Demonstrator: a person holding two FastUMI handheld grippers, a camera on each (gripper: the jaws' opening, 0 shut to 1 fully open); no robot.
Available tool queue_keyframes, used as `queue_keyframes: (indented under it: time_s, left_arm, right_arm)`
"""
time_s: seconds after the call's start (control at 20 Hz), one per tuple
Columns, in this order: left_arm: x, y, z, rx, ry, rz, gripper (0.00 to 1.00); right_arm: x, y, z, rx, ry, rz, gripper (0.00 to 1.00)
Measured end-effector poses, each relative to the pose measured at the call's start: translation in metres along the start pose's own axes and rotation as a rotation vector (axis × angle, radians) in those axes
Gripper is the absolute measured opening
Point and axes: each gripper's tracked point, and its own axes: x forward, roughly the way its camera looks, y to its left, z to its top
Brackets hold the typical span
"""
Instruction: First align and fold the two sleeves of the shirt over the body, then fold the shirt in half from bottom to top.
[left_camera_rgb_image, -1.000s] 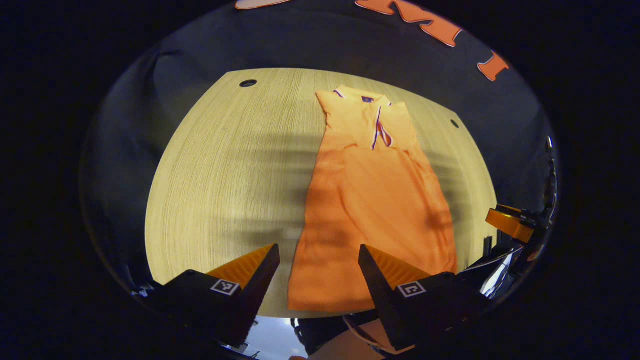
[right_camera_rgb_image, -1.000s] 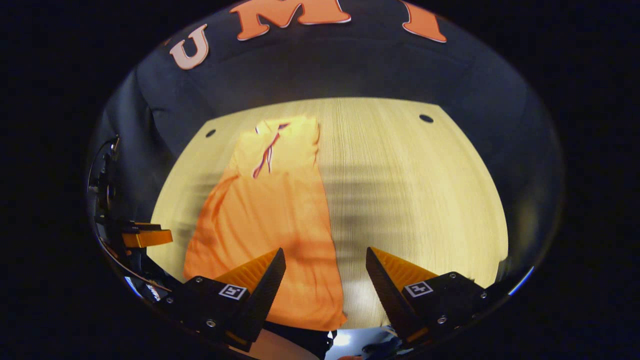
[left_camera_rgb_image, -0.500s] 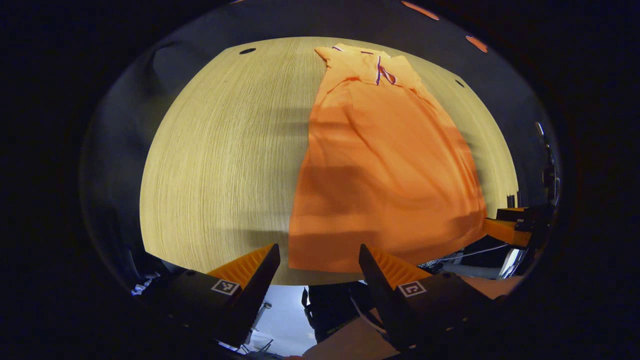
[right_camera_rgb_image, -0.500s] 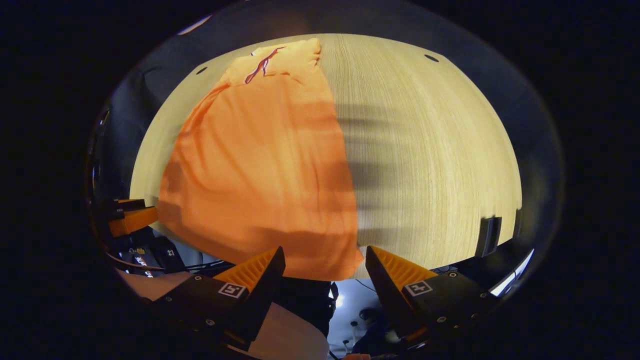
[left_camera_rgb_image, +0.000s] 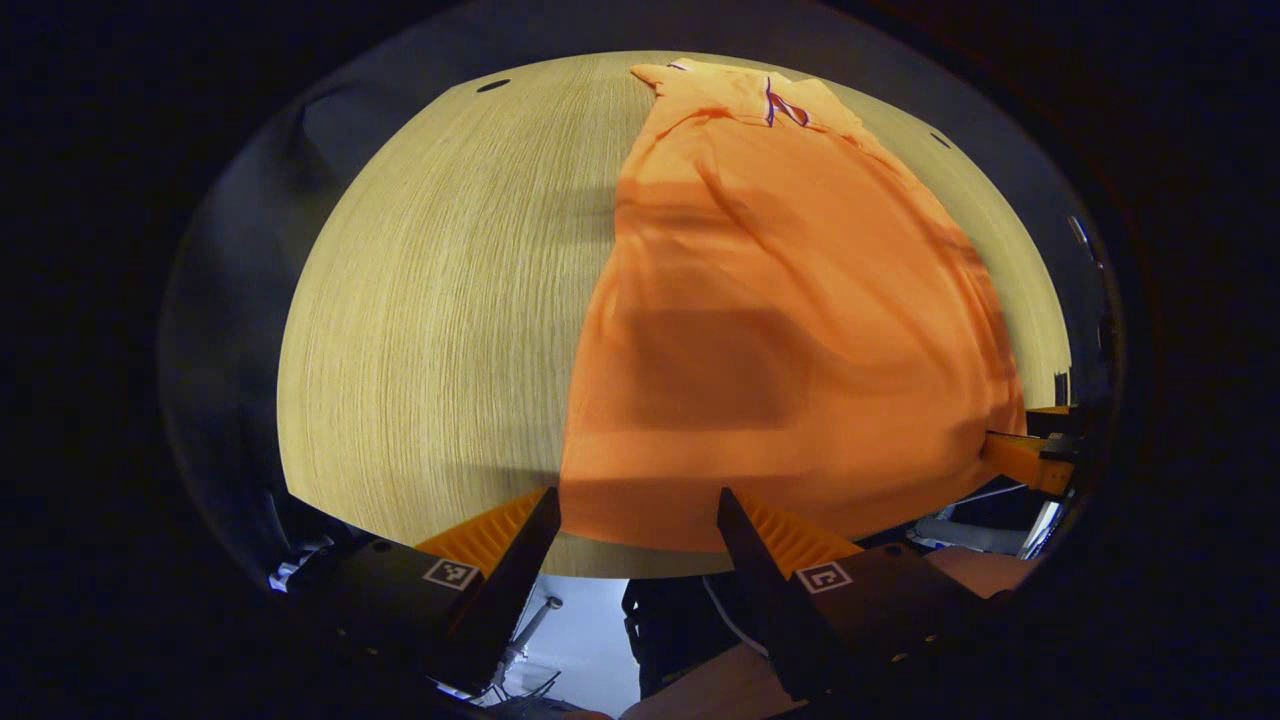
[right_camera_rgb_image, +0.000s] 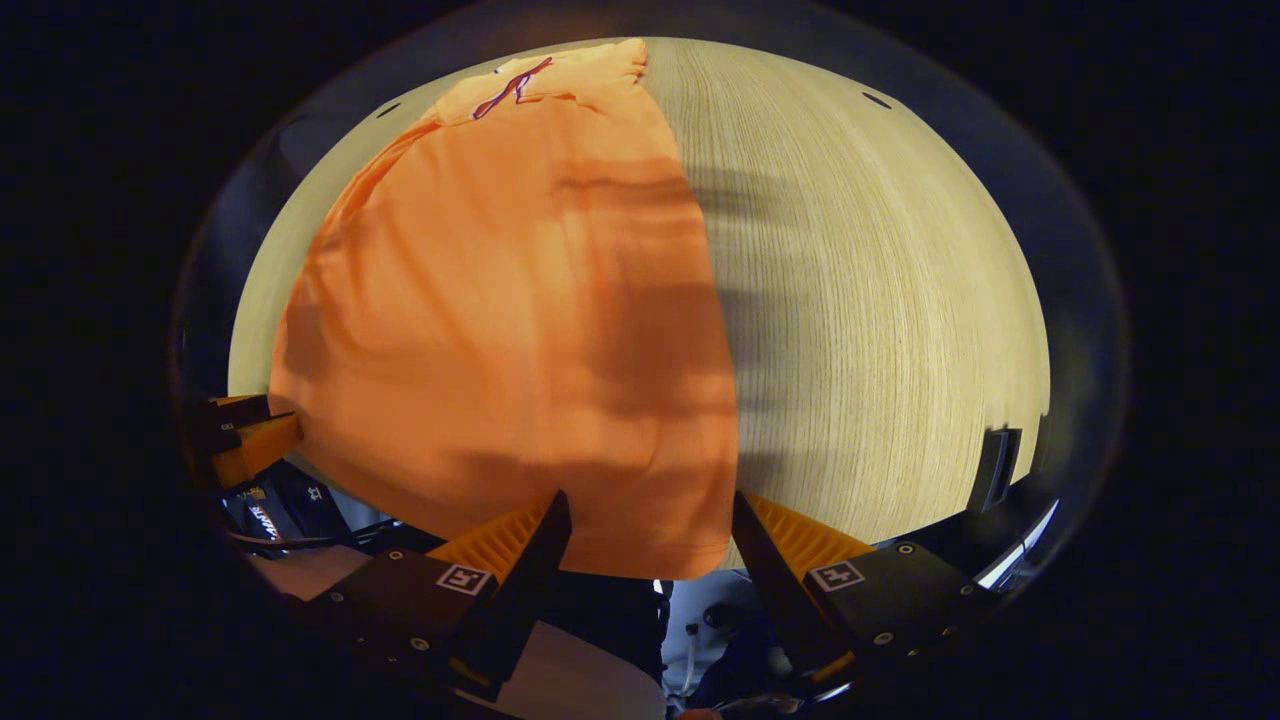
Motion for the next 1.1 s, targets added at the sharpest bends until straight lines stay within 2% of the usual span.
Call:
queue_keyframes:
  time_s: [0.1,0.25,0.35,0.45,0.5,0.6,0.65,0.7,0.75,0.8,0.85,0.9,1.05,1.1]
  left_arm:
    - [0.000,-0.001,0.003,-0.002,0.002,-0.001,0.98]
    - [-0.001,-0.001,-0.004,-0.097,0.032,-0.010,0.98]
    - [-0.002,-0.003,-0.003,-0.068,0.033,-0.014,0.98]
    - [-0.002,-0.005,0.000,-0.041,0.005,-0.020,0.94]
    - [-0.003,-0.007,0.000,-0.036,-0.010,-0.023,0.88]
    - [-0.001,-0.014,0.003,-0.008,-0.035,-0.039,0.75]
    - [0.000,-0.017,0.004,-0.007,-0.040,-0.041,0.63]
    - [0.000,-0.018,0.003,-0.003,-0.035,-0.051,0.39]
    - [0.000,-0.017,0.005,0.002,-0.022,-0.081,0.38]
    - [0.003,-0.018,0.005,-0.059,-0.030,-0.091,0.20]
    - [0.000,-0.020,0.007,-0.070,-0.022,-0.121,0.02]
    - [0.001,-0.023,0.008,-0.073,-0.026,-0.160,0.02]
    - [0.000,-0.026,0.006,-0.082,-0.029,-0.196,0.00]
    - [-0.001,-0.028,0.004,-0.077,-0.025,-0.200,0.01]
  right_arm:
    - [-0.001,-0.001,-0.001,0.015,0.008,-0.002,0.99]
    - [0.001,0.001,0.000,0.022,0.019,-0.003,0.99]
    - [0.000,0.002,-0.001,0.019,0.025,0.000,0.98]
    - [0.000,0.004,-0.002,-0.003,0.024,0.002,0.92]
    - [-0.001,0.006,-0.001,-0.014,0.022,0.003,0.84]
    - [0.000,0.007,-0.003,-0.027,0.023,0.005,0.60]
    - [0.000,0.007,-0.003,-0.026,0.024,0.005,0.46]
    - [0.001,0.008,-0.004,-0.013,0.026,0.011,0.32]
    - [0.000,0.009,-0.004,-0.019,0.025,0.022,0.20]
    - [-0.001,0.012,-0.003,-0.035,0.014,0.043,0.16]
    - [-0.003,0.014,0.003,-0.017,-0.016,0.060,0.16]
    - [-0.002,0.016,0.003,-0.006,-0.024,0.090,0.01]
    - [-0.002,0.018,0.001,0.097,-0.026,0.164,0.01]
    - [-0.002,0.015,0.001,0.112,-0.021,0.164,0.00]
